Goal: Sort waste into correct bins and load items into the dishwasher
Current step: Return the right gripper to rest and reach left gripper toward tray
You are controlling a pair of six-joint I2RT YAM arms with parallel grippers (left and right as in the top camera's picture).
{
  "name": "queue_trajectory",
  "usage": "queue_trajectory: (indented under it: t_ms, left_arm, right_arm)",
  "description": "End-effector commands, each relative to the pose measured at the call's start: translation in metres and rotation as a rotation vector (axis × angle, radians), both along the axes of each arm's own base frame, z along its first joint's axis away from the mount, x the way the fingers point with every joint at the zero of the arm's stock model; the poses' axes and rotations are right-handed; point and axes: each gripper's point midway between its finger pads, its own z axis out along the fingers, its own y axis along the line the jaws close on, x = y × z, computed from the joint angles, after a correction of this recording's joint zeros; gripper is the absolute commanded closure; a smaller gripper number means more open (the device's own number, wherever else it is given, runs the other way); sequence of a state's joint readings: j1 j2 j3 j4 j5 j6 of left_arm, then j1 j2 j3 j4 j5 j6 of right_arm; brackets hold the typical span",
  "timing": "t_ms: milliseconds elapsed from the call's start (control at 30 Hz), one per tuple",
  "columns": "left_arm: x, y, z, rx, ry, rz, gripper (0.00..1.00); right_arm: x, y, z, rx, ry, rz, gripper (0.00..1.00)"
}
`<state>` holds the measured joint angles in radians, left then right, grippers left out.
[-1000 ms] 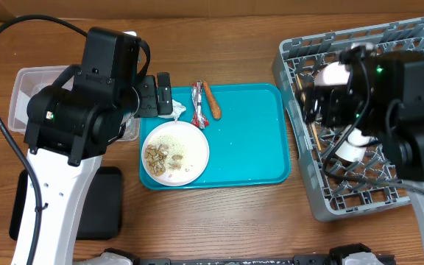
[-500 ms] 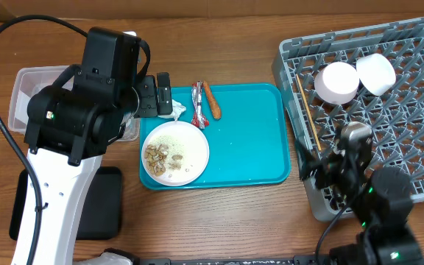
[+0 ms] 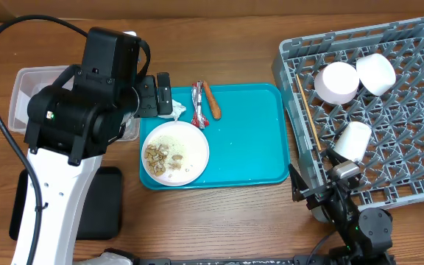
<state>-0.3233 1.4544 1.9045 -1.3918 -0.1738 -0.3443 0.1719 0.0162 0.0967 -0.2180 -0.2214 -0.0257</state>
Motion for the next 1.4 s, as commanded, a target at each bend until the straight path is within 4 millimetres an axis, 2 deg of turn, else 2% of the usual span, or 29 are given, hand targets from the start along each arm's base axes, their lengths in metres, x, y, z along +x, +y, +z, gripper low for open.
queue_trajectory:
  t_ms: [0, 167, 767, 867, 1000, 1100, 1233, 1367]
  left_arm:
    - [0.000, 0.002, 0.002, 0.007, -0.010, 0.013, 0.00]
    - [0.000, 0.002, 0.002, 0.007, -0.010, 0.013, 0.00]
    - [0.000, 0.002, 0.002, 0.002, -0.010, 0.014, 0.00]
    - [0.004, -0.011, 0.007, -0.095, -0.026, 0.027, 0.00]
    - [0.015, -0.047, 0.010, -0.264, -0.035, -0.060, 0.00]
    - [0.030, -0.072, -0.012, -0.260, 0.016, -0.138, 0.00]
    - [0.044, -0.110, -0.064, -0.310, 0.196, -0.183, 0.00]
    - [0.060, -0.130, -0.125, -0.274, 0.341, -0.187, 0.02]
  right_arm:
    - [0.002, 0.002, -0.006, 0.003, -0.022, 0.007, 0.00]
    - [0.005, 0.002, -0.002, 0.013, -0.079, 0.007, 0.00]
    - [0.005, 0.002, -0.002, 0.013, -0.082, 0.007, 0.00]
    - [0.005, 0.002, -0.002, 0.013, -0.081, 0.007, 0.00]
    - [0.005, 0.002, -0.002, 0.013, -0.082, 0.007, 0.00]
    - [0.005, 0.002, -0.002, 0.013, -0.082, 0.007, 0.00]
    - [0.005, 0.002, -0.002, 0.013, -0.081, 0.007, 0.00]
    - [0.005, 0.002, -0.002, 0.013, -0.081, 0.007, 0.00]
